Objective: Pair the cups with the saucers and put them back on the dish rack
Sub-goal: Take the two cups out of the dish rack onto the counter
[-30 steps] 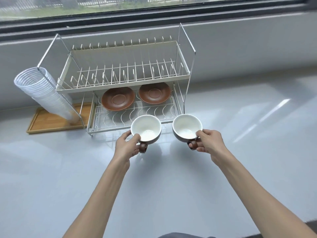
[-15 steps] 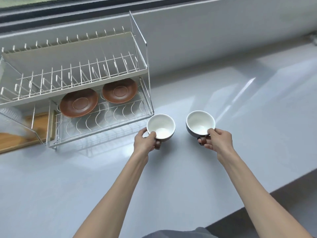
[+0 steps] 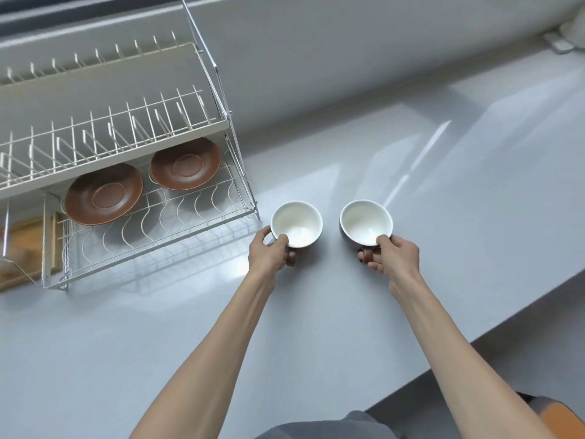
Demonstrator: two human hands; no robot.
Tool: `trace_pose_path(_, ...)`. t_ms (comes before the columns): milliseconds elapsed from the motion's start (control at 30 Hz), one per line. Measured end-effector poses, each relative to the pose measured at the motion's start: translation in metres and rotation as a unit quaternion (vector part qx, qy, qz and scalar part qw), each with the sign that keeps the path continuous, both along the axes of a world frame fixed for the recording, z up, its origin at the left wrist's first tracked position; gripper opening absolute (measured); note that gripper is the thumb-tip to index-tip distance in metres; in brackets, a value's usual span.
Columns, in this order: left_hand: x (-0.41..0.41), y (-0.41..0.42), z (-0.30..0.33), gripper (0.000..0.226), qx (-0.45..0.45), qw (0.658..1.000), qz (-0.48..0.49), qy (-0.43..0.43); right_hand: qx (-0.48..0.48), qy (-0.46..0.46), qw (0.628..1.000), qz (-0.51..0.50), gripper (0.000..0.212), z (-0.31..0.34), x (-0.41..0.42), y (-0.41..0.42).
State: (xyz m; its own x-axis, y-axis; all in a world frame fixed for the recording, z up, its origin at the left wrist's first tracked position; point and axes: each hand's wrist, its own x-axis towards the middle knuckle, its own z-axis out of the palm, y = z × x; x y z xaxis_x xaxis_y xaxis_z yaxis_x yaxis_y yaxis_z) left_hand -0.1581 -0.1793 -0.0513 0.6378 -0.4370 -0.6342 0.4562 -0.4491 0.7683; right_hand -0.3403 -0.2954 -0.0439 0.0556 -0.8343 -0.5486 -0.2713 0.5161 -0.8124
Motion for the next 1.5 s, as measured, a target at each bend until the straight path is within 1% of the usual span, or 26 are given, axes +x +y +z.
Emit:
trace_pose_path(500, -0.003, 0.006, 0.004, 0.049, -0.012, 1.0, -0.01, 0.014, 0.0, 0.004, 1.0, -0.007, 0.03, -0.008, -0.002, 0.008)
trace_pose_path(667, -0.003, 0.01, 0.007, 0.048, -0.017, 0.999, -0.031, 0.012, 0.003, 0.015, 1.0, 0.012, 0.029, -0.009, -0.005, 0.007)
trace_pose_path(800, 0.001, 0.015, 0.012, 0.045, -0.012, 0.997, -0.075, 0.0, -0.012, 0.075, 0.995, 0.066, 0.033, -0.009, -0.012, 0.003)
trace_pose_path(900, 0.008, 0.022, 0.015, 0.045, 0.001, 0.992, -0.12, -0.023, -0.07, 0.147, 0.981, 0.105, 0.035, 0.002, -0.011, 0.004)
trace_pose_path(967, 0.013, 0.028, 0.018, 0.049, 0.017, 0.986, -0.157, -0.044, -0.115, 0.222, 0.957, 0.149, 0.036, 0.012, -0.008, 0.008)
trace_pose_path(1033, 0.019, 0.036, 0.024, 0.049, 0.03, 0.979, -0.19, -0.067, -0.15, 0.285, 0.927, 0.194, 0.048, 0.02, -0.004, 0.011)
trace_pose_path(1100, 0.025, 0.045, 0.032, 0.046, 0.035, 0.97, -0.221, -0.093, -0.174, 0.303, 0.908, 0.231, 0.058, 0.032, 0.003, 0.016)
trace_pose_path(1200, 0.038, 0.059, 0.045, 0.044, 0.048, 0.955, -0.262, -0.131, -0.2, 0.318, 0.876, 0.302, 0.055, 0.049, 0.018, 0.025)
trace_pose_path(1300, 0.055, 0.076, 0.059, 0.044, 0.078, 0.934, -0.299, -0.179, -0.225, 0.311, 0.834, 0.397, 0.051, 0.066, 0.037, 0.035)
trace_pose_path(1333, 0.062, 0.082, 0.064, 0.045, 0.095, 0.921, -0.322, -0.2, -0.225, 0.301, 0.819, 0.434, 0.051, 0.071, 0.045, 0.039)
trace_pose_path(1400, 0.075, 0.096, 0.078, 0.049, 0.141, 0.88, -0.383, -0.242, -0.215, 0.291, 0.783, 0.507, 0.053, 0.079, 0.062, 0.045)
trace_pose_path(1467, 0.086, 0.11, 0.092, 0.052, 0.197, 0.831, -0.434, -0.288, -0.22, 0.311, 0.726, 0.573, 0.056, 0.086, 0.08, 0.051)
trace_pose_path(1500, 0.092, 0.117, 0.099, 0.053, 0.224, 0.809, -0.444, -0.312, -0.232, 0.324, 0.697, 0.597, 0.057, 0.088, 0.091, 0.056)
